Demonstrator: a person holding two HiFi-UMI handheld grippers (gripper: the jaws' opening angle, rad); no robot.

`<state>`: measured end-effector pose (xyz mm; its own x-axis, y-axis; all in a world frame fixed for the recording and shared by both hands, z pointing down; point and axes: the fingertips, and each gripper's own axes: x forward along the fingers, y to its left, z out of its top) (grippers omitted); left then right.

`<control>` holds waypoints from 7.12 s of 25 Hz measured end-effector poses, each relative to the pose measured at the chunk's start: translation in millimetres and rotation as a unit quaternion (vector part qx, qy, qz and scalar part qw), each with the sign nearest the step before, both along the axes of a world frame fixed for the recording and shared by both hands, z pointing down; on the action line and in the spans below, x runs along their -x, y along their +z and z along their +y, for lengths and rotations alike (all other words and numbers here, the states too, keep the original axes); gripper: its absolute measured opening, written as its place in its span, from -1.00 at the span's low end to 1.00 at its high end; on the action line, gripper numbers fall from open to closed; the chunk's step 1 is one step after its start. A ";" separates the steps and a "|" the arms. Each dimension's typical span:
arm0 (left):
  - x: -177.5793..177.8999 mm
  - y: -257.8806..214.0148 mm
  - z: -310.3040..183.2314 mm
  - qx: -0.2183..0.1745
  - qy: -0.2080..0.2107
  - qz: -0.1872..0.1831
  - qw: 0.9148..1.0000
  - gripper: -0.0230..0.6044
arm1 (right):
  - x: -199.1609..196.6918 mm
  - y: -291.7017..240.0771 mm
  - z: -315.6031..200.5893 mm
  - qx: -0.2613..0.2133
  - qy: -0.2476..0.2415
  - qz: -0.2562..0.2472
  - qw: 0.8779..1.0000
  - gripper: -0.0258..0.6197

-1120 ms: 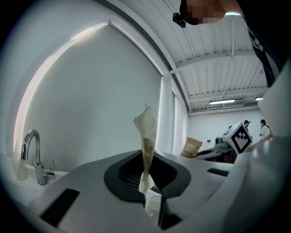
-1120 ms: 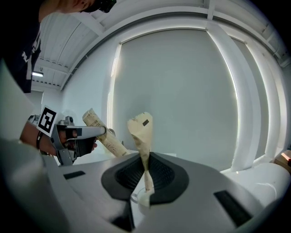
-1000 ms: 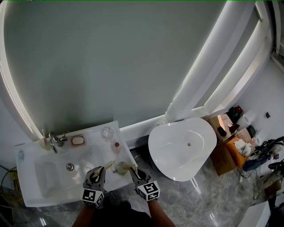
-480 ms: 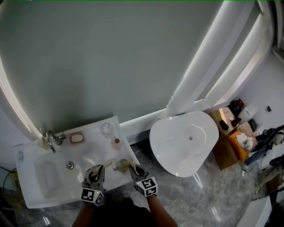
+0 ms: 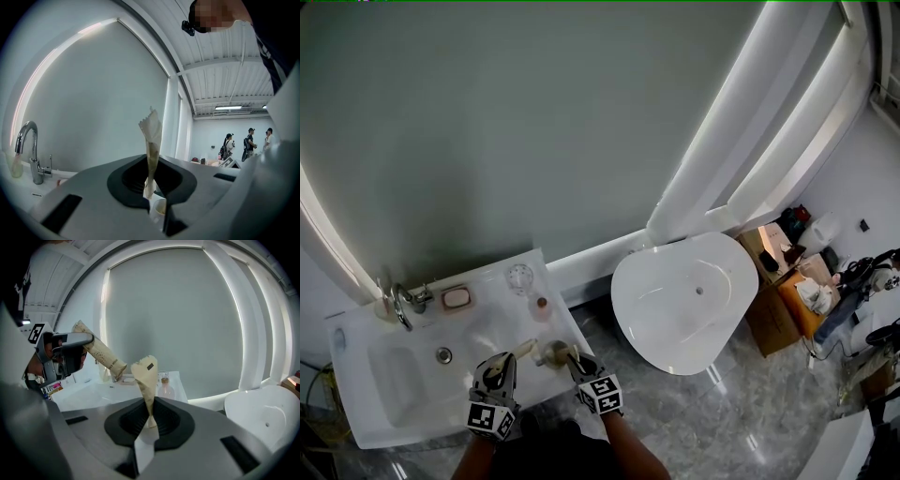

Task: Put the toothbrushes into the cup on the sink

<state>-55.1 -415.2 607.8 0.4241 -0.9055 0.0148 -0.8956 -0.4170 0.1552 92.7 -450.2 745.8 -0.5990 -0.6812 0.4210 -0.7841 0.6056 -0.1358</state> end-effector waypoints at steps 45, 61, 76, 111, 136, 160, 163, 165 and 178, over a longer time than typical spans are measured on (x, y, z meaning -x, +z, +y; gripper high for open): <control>-19.7 -8.5 -6.6 0.000 -0.018 0.003 1.000 -0.79 | -47.4 -47.7 -12.3 -0.071 0.013 -0.057 0.996 -0.17; -26.3 -18.4 3.0 -0.008 -0.020 0.001 1.000 -0.79 | -53.0 -185.2 12.4 -0.228 0.003 -0.053 0.972 -0.24; -28.9 -27.9 3.2 -0.014 -0.023 0.012 1.000 -0.79 | -64.6 -180.1 27.0 -0.228 0.007 -0.051 0.972 -0.82; -68.8 24.3 -18.8 0.047 0.019 -0.034 0.998 -0.79 | -75.9 -176.3 21.0 -0.235 -0.003 -0.056 0.970 -0.83; -87.2 123.1 -53.8 0.144 0.015 -0.079 0.986 -0.79 | -103.1 -172.5 22.6 -0.241 0.026 -0.036 0.969 -0.83; -101.0 150.1 -60.0 0.167 0.029 -0.085 0.982 -0.79 | -98.8 -171.2 20.9 -0.222 0.019 -0.053 0.973 -0.83; -99.9 138.7 -58.7 0.152 0.024 -0.065 0.986 -0.79 | -98.3 -166.5 20.5 -0.223 0.015 -0.050 0.973 -0.83; -102.2 128.9 -57.1 0.138 0.030 -0.055 0.988 -0.79 | -97.3 -166.8 20.1 -0.224 0.013 -0.052 0.973 -0.83; -102.5 90.6 -57.1 0.099 0.042 -0.032 0.994 -0.57 | -88.1 -165.0 15.0 -0.213 0.007 -0.060 0.975 -0.83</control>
